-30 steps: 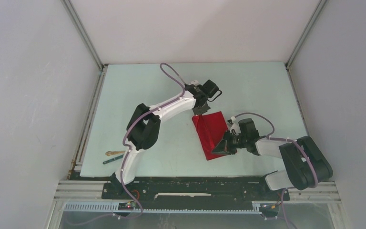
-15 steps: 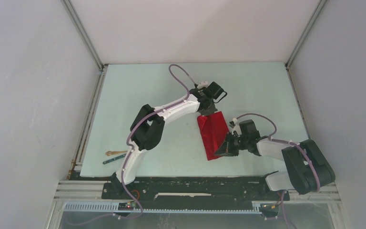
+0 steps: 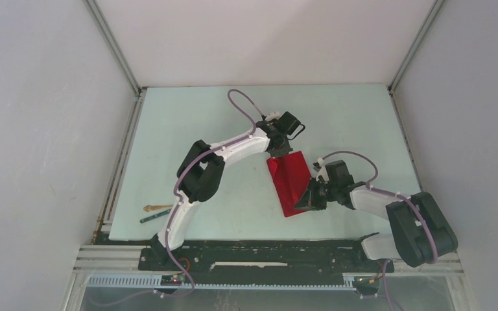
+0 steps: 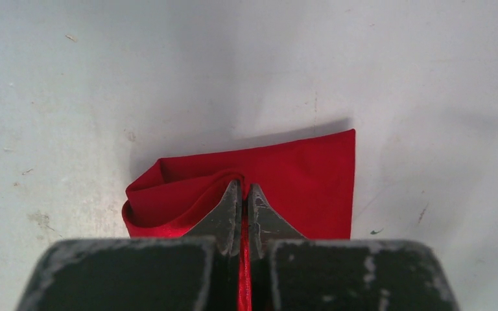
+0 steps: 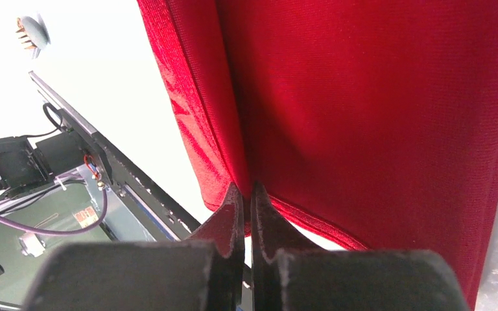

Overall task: Fold the napkin into a case and place the utensils inside
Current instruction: Fold the lower triangle-folded napkin at the center of the board.

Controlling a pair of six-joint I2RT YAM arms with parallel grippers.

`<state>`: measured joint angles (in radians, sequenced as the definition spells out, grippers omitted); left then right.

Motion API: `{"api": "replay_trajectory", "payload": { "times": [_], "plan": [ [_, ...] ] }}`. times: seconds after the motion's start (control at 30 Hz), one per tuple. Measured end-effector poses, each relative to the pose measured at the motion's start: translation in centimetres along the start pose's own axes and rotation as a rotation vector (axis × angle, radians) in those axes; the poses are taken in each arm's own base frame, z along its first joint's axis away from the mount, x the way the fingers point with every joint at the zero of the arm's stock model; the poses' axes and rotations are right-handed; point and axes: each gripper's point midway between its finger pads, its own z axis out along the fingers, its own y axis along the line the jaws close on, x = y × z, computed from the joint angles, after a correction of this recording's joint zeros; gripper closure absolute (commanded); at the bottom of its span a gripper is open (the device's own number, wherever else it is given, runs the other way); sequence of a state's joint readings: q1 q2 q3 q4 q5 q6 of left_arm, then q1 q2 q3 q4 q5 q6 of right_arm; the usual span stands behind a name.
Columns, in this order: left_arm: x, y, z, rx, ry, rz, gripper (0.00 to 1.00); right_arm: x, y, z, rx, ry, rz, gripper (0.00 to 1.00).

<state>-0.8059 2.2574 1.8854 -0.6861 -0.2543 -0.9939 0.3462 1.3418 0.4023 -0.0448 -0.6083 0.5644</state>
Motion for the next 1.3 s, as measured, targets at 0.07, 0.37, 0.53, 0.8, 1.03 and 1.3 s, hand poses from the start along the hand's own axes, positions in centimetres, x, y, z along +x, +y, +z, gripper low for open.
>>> {"api": "replay_trajectory", "payload": {
  "times": [0.07,0.37,0.53,0.8,1.03,1.3],
  "plan": [
    [0.1,0.4,0.4,-0.007,0.002,-0.003,1.0,0.0,-0.1,0.1,0.006,0.005,0.001,1.0],
    [0.3,1.0,0.9,-0.012,0.013,-0.008,1.0,-0.1,-0.3,0.3,0.016,0.023,0.013,1.0],
    [0.3,1.0,0.9,-0.006,0.022,-0.014,1.0,-0.1,-0.4,0.3,0.019,0.024,0.019,0.98],
    [0.1,1.0,1.0,-0.004,0.022,-0.026,1.0,-0.4,-0.6,0.1,0.055,0.023,0.024,0.64],
    [-1.4,1.1,1.4,0.01,-0.007,-0.054,1.0,-1.0,0.5,-2.4,0.094,-0.037,-0.054,0.35],
    [-1.9,1.0,1.5,0.018,-0.016,-0.062,1.0,-3.4,2.3,-2.9,0.095,-0.08,-0.148,0.29]
  ]
}}
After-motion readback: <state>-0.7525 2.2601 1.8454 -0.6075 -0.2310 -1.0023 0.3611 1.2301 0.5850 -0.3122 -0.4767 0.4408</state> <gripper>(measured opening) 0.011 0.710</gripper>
